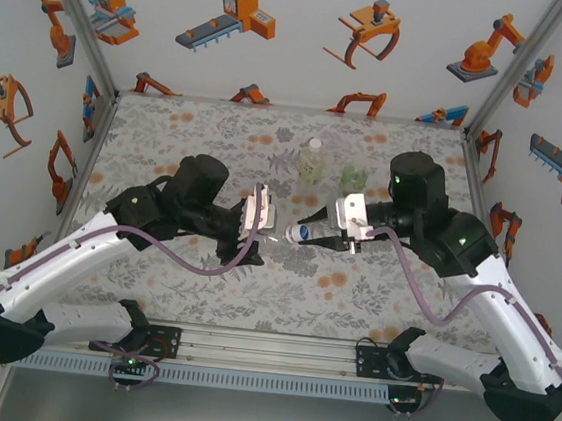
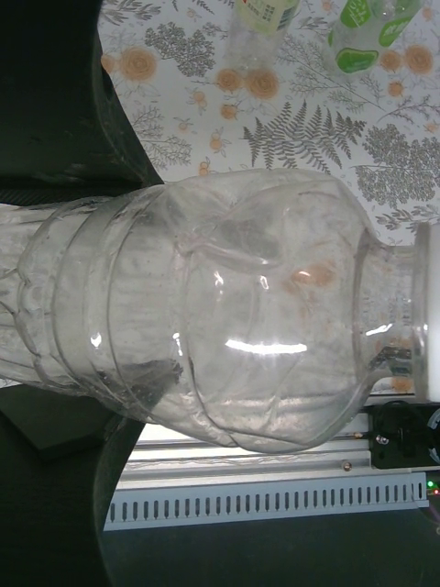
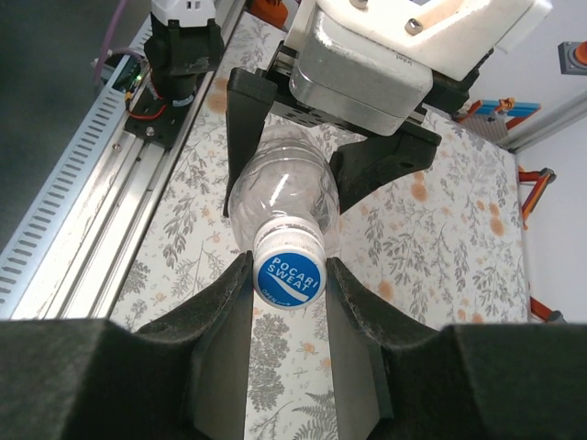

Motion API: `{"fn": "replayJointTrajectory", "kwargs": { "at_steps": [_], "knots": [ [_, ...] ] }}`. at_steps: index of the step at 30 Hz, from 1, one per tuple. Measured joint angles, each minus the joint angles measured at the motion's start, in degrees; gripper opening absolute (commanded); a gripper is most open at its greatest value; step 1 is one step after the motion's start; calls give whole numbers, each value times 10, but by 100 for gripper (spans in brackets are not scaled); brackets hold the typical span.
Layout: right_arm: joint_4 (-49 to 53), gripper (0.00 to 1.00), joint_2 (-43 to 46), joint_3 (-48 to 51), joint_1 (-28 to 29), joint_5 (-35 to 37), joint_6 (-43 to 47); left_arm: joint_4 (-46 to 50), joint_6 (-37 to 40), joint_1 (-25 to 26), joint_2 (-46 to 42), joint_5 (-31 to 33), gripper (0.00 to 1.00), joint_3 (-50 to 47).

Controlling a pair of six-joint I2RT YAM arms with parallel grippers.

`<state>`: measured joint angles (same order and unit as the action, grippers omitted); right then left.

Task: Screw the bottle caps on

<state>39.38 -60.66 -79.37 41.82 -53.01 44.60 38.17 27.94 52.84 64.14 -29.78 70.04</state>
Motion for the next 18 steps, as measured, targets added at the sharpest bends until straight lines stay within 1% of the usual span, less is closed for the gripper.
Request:
{"fn": "replayJointTrajectory", "kwargs": {
  "at_steps": [4, 10, 13, 18],
  "knots": [
    [-20, 47, 12, 18, 1, 1, -20, -6, 0, 0, -1, 0, 0, 0],
    [-51, 55, 27, 37, 3, 17, -61, -18, -4, 1, -7, 1, 0, 0],
    [-72, 63, 37, 46, 3, 26, -85, -19, -5, 1, -9, 2, 0, 0],
    [-103, 65, 54, 53, 3, 46, -132, -21, -5, 1, -9, 3, 0, 0]
  ]
}}
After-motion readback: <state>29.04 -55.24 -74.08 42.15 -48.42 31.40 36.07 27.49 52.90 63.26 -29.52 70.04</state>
